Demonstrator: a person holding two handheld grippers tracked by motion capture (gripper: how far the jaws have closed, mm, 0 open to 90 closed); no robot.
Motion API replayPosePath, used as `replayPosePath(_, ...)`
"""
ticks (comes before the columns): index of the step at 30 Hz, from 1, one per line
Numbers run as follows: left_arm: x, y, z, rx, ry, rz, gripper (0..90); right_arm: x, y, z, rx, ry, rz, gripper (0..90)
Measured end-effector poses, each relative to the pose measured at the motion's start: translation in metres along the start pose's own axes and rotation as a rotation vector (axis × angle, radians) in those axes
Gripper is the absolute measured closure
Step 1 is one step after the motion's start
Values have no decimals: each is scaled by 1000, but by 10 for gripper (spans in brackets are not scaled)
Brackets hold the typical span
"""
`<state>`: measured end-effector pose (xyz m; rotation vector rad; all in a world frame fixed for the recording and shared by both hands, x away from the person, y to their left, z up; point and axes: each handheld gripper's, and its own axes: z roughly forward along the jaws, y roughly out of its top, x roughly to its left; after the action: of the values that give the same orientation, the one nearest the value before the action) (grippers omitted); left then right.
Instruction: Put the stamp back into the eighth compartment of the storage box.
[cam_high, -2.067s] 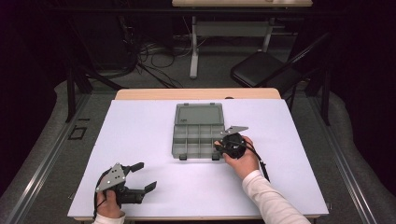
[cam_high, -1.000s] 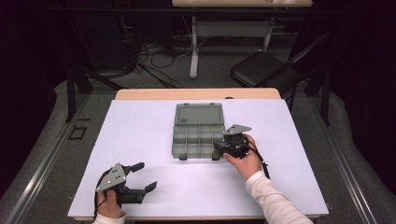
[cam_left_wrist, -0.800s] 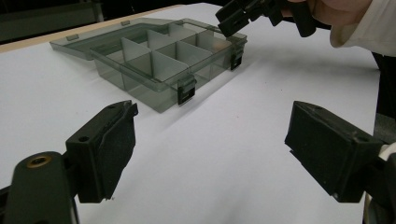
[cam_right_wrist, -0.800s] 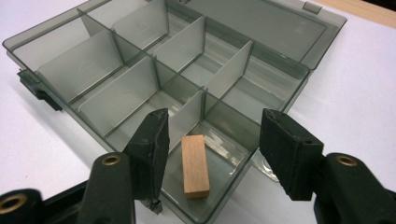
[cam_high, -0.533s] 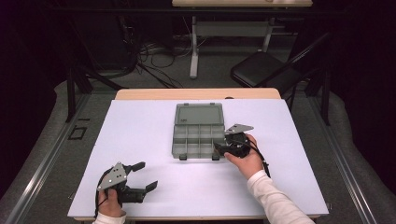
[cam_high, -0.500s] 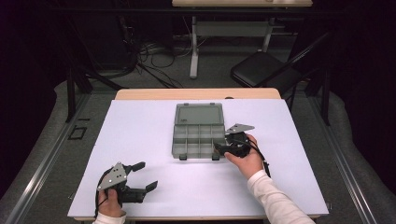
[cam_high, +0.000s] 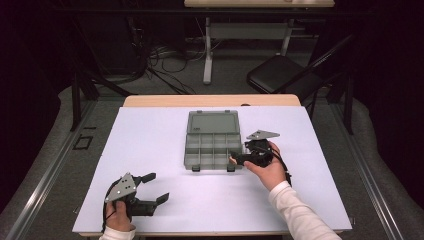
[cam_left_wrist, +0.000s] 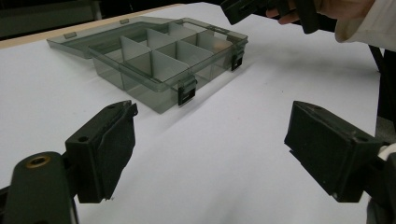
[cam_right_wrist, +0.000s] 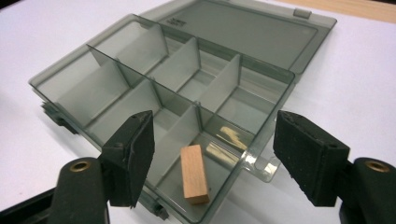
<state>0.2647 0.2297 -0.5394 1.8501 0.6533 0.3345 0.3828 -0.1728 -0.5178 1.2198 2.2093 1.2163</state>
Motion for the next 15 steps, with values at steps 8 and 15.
replayPosePath(8, -1, -1, -2, -1, 5, -3, 161, 5, 1, -4, -38, 8, -83, 186)
replayPosePath(15, -1, 0, 0, 1, -2, 2, 160, 8, 2, -8, -64, 34, -53, 135)
